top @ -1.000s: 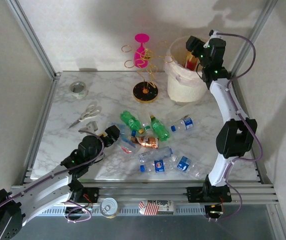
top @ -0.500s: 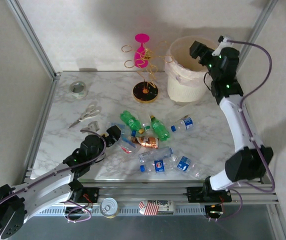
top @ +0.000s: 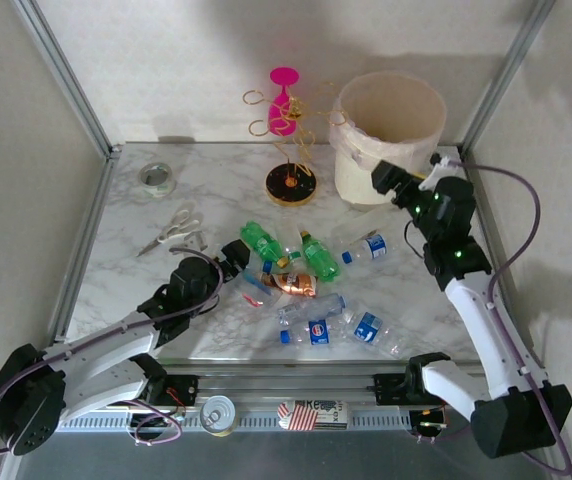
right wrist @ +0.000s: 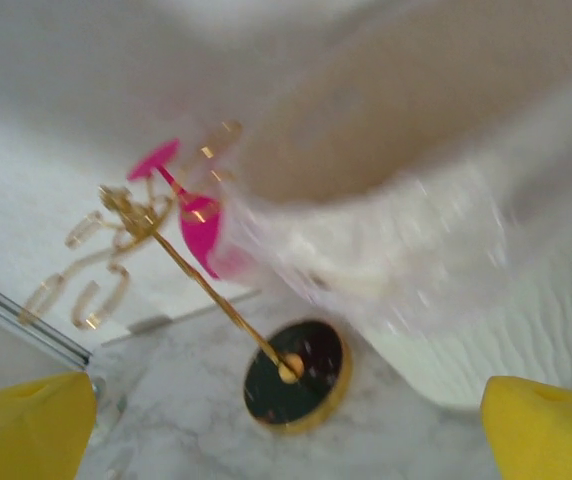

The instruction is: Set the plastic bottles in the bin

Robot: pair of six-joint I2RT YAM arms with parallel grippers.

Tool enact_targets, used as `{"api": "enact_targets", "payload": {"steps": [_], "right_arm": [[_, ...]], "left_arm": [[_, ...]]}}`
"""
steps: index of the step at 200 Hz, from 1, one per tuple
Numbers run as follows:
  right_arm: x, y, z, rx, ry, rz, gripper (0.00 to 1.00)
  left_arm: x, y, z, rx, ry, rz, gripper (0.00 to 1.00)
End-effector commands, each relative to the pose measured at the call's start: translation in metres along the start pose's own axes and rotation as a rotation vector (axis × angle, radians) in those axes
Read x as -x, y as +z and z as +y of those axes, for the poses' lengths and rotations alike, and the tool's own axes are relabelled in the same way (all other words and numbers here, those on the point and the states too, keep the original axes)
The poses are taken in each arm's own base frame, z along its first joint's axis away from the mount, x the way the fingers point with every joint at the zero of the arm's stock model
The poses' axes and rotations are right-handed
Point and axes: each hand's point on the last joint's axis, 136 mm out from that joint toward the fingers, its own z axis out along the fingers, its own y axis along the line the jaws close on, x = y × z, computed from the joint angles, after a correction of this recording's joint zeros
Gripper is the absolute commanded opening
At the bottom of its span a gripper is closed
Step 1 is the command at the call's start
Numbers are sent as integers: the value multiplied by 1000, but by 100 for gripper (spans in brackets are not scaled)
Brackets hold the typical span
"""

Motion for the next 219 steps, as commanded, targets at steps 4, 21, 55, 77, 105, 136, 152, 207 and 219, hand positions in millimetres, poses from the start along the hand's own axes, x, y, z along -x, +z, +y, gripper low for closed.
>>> {"api": "enact_targets", "payload": {"steps": [4,21,55,77,105,136,152,207,219], "right_arm": [[-46,-3,-35,-93,104,83,99],[-76,-3,-59,-167,160,129,99],[-123,-2,-101,-303,288,185,99],[-146,1,-113,-324,357,212,99],[-164,11,-121,-333,413,240,99],[-173,25,-130,-367,466,241,99],[-177,34,-131,-361,482,249,99],[-194,58,-143,-426,478,311,99],[-196,61,-144,-432,473,321,99]], "left_arm": [[12,4,-13,-28,-9,-36,100],[9,5,-12,-26,-19,-24,99],[5,3,-1,0,-40,-21,100],[5,1,5,14,-60,-27,100],[5,0,8,25,-75,-37,100],[5,1,10,32,-82,-37,100],[4,1,11,33,-85,-34,100],[2,-2,17,49,-80,-35,100],[3,-3,18,51,-81,-40,100]]}}
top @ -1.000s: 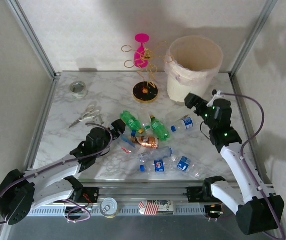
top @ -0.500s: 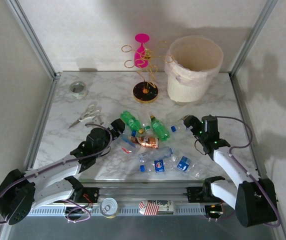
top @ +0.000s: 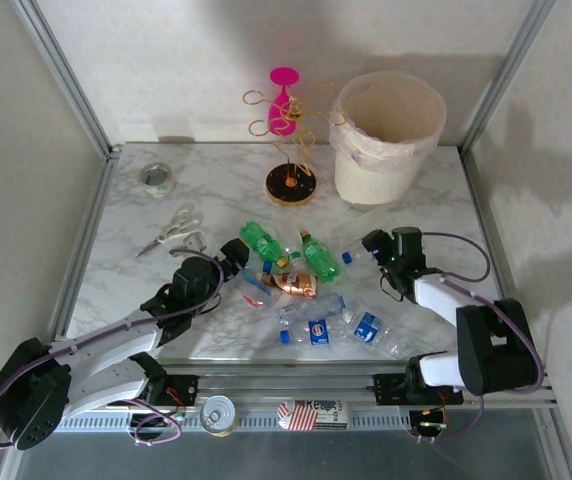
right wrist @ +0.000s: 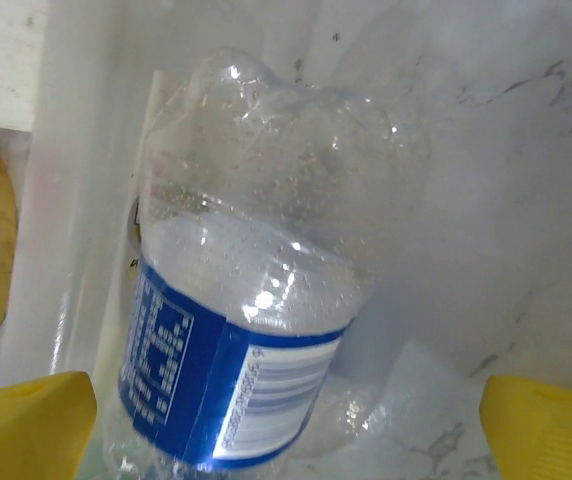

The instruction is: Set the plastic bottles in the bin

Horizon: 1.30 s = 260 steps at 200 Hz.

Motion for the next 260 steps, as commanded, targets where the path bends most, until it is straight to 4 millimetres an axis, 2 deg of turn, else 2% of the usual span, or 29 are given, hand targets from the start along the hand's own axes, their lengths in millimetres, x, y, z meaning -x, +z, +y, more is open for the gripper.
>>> {"api": "enact_targets", "payload": {"steps": [1,50,78,111,140,172,200,231,260], "right_arm": [[9,7,16,27,9,-20,99],[10,21,9,-20,-11,-16,98],[10,23,6,-42,-37,-14,94],[12,15,-5,-72,-55,-35,89],[13,5,-21,-108,-64,-62,84],[13,-2,-35,-125,-55,-69,83],[9,2,-33,-103,-40,-41,83],[0,14,-25,-66,-14,17,87],[-4,25,-24,-62,-8,46,86]], "left_arm": [[6,-4,8,23,-9,-35,100],[11,-7,10,28,-4,-53,100],[11,-7,12,34,2,-57,100],[13,-8,11,34,1,-62,100],[13,-8,13,35,0,-64,100],[12,-8,13,33,-7,-64,100],[13,-7,11,26,-9,-66,100],[14,-8,9,22,-9,-65,100],[17,-10,8,24,-6,-70,100]]}}
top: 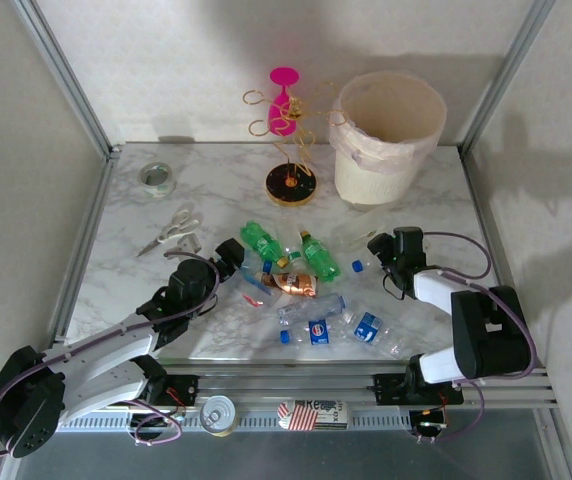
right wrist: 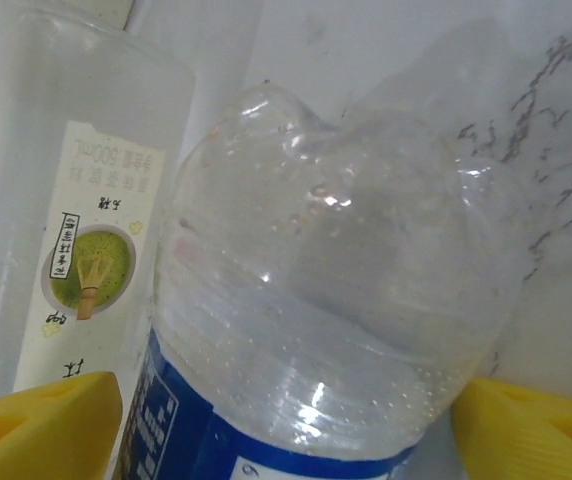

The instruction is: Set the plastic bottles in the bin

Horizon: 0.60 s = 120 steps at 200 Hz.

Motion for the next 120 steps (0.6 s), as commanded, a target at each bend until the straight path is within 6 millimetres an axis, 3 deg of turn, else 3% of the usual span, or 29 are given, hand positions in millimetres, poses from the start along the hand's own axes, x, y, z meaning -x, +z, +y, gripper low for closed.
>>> {"api": "enact_targets", "payload": {"steps": [1,37,89,120], "right_arm": [[-15,16,-2,7,16,77,86],[-20,24,-3,8,7,95,72],[-24,24,-10,-4,-3,103,65],[-20,19,-6,11,-23,86,51]], "left_arm": [[7,-3,4,14,1,-26,100],[13,-6,3,13,-1,-50,100],[13,-5,7,28,-1,-51,100],[12,-4,8,28,-1,-47,100]]}}
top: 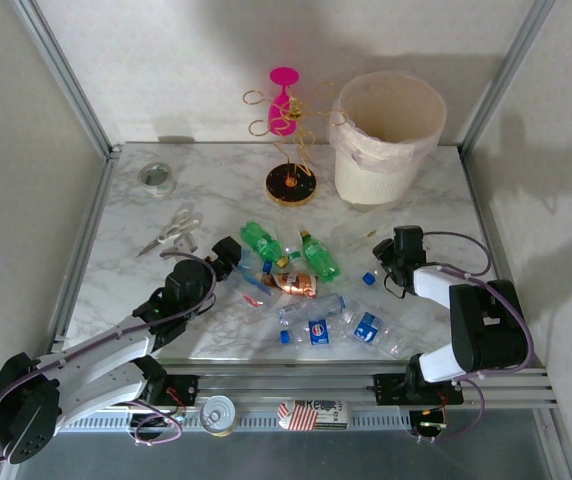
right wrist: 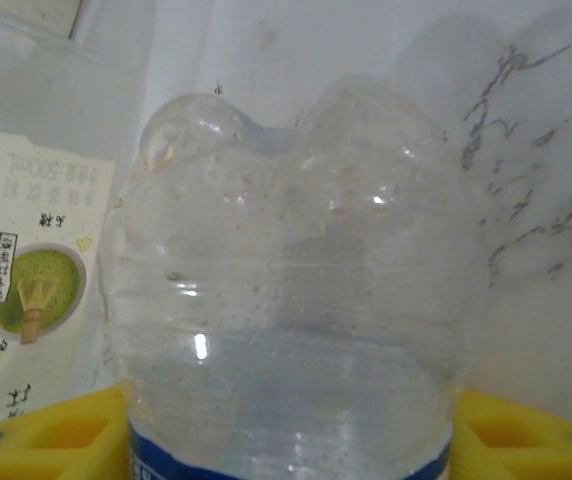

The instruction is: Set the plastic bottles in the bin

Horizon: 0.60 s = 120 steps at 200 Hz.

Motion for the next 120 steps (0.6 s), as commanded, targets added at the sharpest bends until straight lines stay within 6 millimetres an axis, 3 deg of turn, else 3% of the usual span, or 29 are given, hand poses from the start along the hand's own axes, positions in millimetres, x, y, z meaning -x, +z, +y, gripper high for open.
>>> {"api": "enact_targets", "payload": {"steps": [1,57,91,120], "right_arm": [[-20,12,5,62,-22,78,51],[-2,-21,41,183,-153,32,38],[18,-62,68,291,-245,-60,36],[40,-113,103,416,-323,-162,35]], "left_arm": [[3,1,10,35,8,-17,100],[9,-3,14,41,12,-46,100],[15,-6,16,43,11,-71,100],[18,-6,21,55,10,-82,100]]}}
